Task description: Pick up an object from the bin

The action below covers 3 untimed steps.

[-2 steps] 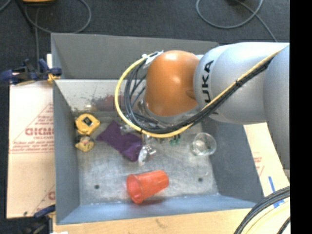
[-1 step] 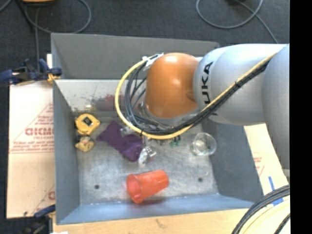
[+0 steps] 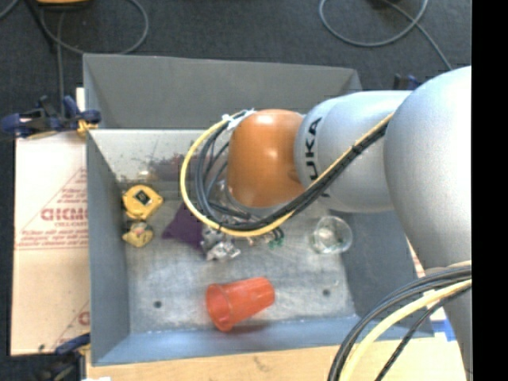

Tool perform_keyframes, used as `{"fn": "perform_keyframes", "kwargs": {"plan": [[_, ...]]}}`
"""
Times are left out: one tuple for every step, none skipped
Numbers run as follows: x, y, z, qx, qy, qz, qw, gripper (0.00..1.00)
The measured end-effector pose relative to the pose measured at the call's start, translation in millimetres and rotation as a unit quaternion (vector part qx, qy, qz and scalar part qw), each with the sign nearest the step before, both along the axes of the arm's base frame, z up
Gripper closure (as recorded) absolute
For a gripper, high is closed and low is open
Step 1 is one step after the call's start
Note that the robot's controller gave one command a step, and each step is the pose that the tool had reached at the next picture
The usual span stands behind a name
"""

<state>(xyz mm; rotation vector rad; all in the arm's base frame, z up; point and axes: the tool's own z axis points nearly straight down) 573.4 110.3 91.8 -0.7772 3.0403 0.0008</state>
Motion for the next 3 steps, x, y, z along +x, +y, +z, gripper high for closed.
{"fn": "perform_keyframes", "kwargs": {"plan": [[0.0,0.2,0.0,0.0,0.0001,0.0,1.0,1.0],[1.4,-2.2,45.6,-0.001,0.0038,-0.003,1.0,1.0],[20.4,-26.2,108.2,0.0,0.0008,-0.022,0.9998,1.0]]}}
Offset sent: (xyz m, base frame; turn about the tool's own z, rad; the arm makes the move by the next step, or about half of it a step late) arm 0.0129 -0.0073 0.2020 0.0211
